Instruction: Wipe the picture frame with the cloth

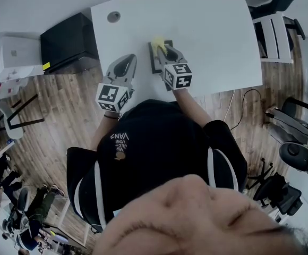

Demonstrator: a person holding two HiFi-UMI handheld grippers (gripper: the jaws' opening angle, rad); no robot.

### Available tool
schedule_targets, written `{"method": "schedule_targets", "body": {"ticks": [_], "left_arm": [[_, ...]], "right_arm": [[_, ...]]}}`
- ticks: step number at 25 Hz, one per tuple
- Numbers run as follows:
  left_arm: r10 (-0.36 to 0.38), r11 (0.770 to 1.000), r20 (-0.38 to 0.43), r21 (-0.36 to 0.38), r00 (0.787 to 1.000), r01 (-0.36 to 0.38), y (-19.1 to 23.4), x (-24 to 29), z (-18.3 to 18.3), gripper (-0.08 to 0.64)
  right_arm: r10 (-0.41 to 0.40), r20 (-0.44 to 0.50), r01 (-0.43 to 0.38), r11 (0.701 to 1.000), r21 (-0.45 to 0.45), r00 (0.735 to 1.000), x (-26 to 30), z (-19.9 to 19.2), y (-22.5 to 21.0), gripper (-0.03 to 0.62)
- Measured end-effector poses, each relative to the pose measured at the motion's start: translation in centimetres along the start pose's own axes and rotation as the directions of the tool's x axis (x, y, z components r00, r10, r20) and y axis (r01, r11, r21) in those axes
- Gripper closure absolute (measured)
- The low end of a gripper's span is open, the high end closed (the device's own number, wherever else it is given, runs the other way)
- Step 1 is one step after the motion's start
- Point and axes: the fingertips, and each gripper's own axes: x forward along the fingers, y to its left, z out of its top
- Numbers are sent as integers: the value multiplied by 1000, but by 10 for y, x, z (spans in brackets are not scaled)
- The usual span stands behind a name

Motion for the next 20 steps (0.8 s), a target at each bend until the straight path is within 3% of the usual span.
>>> {"method": "schedule_targets", "body": {"ticks": [13,20], "left_arm": [[21,1000,-17,-11,1000,-21,5,-4,-7,540],[15,1000,-28,-7,999,-15,3,-4,-10,539]], "right_arm": [[-2,-115,-4,998,-55,993,32,-39,5,541],[-15,-130,6,998,-66,991,38,-43,2,541]]}}
